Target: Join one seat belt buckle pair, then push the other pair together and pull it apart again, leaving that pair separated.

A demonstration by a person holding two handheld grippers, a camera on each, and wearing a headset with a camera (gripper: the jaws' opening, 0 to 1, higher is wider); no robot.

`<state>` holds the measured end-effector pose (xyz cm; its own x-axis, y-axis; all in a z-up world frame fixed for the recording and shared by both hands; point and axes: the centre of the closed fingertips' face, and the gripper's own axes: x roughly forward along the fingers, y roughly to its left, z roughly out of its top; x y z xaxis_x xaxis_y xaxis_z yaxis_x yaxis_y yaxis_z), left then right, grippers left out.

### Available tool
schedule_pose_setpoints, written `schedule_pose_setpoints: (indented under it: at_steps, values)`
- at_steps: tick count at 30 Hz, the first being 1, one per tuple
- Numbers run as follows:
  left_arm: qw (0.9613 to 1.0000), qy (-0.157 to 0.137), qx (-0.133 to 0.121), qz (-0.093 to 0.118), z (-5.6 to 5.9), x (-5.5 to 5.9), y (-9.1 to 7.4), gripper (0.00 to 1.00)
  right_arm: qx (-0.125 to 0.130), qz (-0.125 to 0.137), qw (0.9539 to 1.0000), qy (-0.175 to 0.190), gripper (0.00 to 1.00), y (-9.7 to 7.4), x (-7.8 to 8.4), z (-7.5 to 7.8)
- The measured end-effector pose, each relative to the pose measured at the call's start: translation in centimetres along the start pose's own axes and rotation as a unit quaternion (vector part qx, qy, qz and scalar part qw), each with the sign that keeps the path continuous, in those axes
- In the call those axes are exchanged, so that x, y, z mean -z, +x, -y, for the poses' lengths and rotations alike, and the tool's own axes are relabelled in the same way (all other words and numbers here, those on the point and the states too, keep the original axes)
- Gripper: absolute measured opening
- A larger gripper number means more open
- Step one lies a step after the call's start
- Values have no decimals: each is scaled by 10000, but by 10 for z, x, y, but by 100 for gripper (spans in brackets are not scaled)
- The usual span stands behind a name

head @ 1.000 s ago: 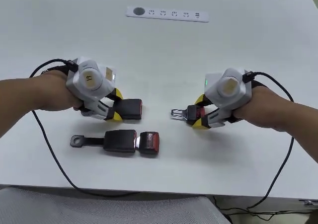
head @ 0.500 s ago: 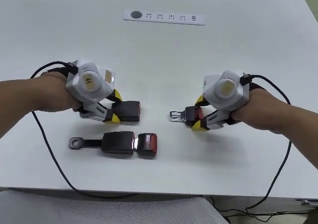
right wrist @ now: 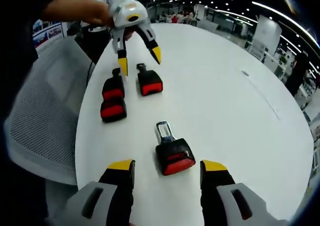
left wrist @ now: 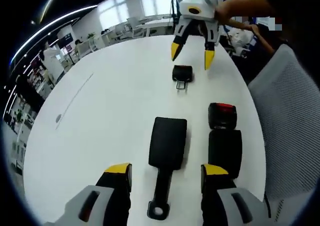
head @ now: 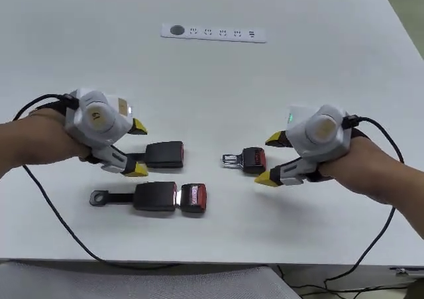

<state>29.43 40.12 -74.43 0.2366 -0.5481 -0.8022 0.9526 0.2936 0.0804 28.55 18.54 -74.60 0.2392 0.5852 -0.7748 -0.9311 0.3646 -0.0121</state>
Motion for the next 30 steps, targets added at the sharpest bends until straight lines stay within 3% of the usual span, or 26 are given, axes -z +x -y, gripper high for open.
schedule_pose_setpoints:
  at_steps: [3,8,13,15,18,20,23,28,30]
  values:
    - [9996,-158,-210,90,6,8,-10,67,73,66,9999,135,58,-1,5,-5]
    - [9972,-522,-422,324,19,15,-27,71,321,383,9973,546,70,-7,5,-17]
    - [9928,-1004,-508,400,45,32,-41,80,382,658,9941,769,72,-15,7,-38]
    - [9905,-1174,-521,500,50,39,-47,83,407,712,9933,816,74,-15,8,-42]
    - [9881,-1300,-651,506,52,49,-54,85,461,795,9923,835,78,-21,5,-51]
    - [9858,-1414,-744,524,52,53,-58,86,513,916,9904,898,82,-20,8,-47]
    - [9829,-1527,-845,593,56,54,-63,89,570,904,9906,853,85,-26,5,-53]
    - [9822,-1543,-906,578,60,65,-67,96,664,935,9901,809,93,-31,6,-53]
    - [9789,-1665,-1006,633,56,66,-70,100,774,951,9892,798,99,-34,6,-51]
